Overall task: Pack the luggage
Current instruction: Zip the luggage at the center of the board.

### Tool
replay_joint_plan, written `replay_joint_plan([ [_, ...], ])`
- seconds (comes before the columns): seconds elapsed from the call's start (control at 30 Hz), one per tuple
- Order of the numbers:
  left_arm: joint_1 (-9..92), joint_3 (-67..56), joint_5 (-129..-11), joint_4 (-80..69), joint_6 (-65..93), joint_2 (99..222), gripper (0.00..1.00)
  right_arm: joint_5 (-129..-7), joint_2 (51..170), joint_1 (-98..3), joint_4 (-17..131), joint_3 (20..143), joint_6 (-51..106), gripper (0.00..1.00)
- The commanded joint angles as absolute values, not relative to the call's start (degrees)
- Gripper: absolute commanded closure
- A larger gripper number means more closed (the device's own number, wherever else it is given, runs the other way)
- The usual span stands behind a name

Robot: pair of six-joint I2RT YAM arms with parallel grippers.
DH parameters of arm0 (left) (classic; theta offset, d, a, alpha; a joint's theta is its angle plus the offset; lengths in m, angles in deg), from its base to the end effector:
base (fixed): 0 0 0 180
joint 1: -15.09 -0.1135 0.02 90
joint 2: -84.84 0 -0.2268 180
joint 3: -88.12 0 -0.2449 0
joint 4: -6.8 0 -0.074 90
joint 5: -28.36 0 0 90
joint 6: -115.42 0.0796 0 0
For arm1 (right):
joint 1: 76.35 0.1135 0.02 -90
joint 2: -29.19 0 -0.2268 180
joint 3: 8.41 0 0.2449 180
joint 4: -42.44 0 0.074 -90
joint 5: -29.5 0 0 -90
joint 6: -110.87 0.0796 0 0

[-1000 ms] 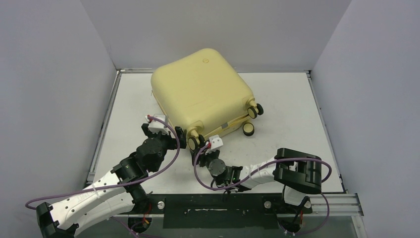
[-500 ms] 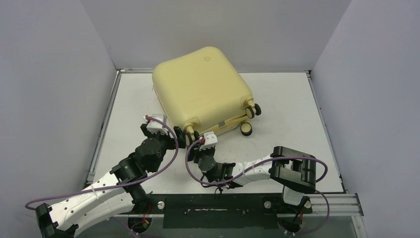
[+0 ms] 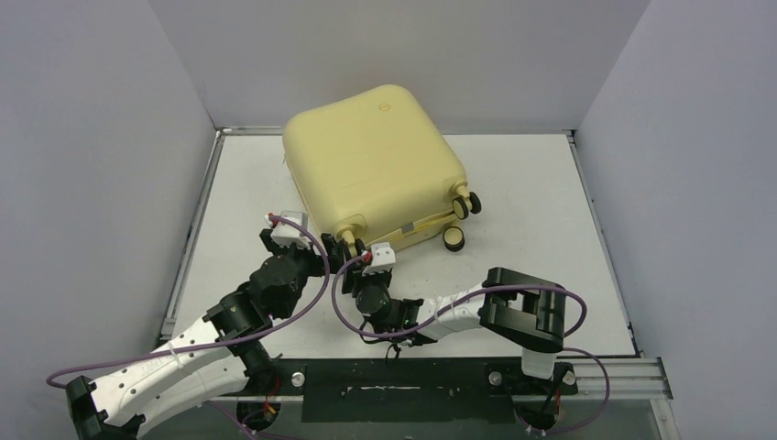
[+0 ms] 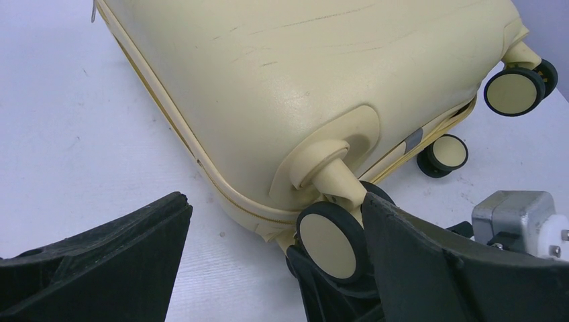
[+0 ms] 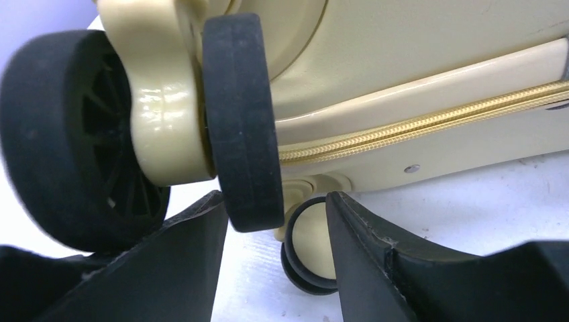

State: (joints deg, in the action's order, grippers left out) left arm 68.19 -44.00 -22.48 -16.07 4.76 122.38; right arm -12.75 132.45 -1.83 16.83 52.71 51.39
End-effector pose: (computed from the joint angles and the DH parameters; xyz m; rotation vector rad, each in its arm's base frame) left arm 0.1684 -0.1406 0.2662 0.0090 1.7513 -0.3316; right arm 0.1571 0.3465 0.1337 -0.1165 1.7926 0.5508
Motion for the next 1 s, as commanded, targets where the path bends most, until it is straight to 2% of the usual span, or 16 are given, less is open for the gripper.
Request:
replay_joint_plan([
  [0.0,68.11,-42.49,-22.61,-15.92,3.97,121.76,0.03,-8.39,133.93,-3.18,8.20,55.12,49.86,0.43],
  [0.1,68.17,-42.54,-22.60,-15.91,3.80,121.80,0.03,-8.54,134.99,-3.06,5.80,56.40,48.00,0.41],
  [0.2,68.22,-42.63,-22.44,-15.91,3.82,121.80,0.03,-8.11,136.12,-3.05,7.31,58.66,48.37,0.43],
  [0.6,68.70,-42.54,-22.00,-16.24,3.93,121.84,0.03,-6.49,136.10,-3.14,11.56,58.75,50.41,1.00],
  [0.97,69.06,-42.72,-23.34,-15.65,4.58,122.70,0.03,-8.11,133.75,-4.98,5.63,50.39,45.87,1.00],
])
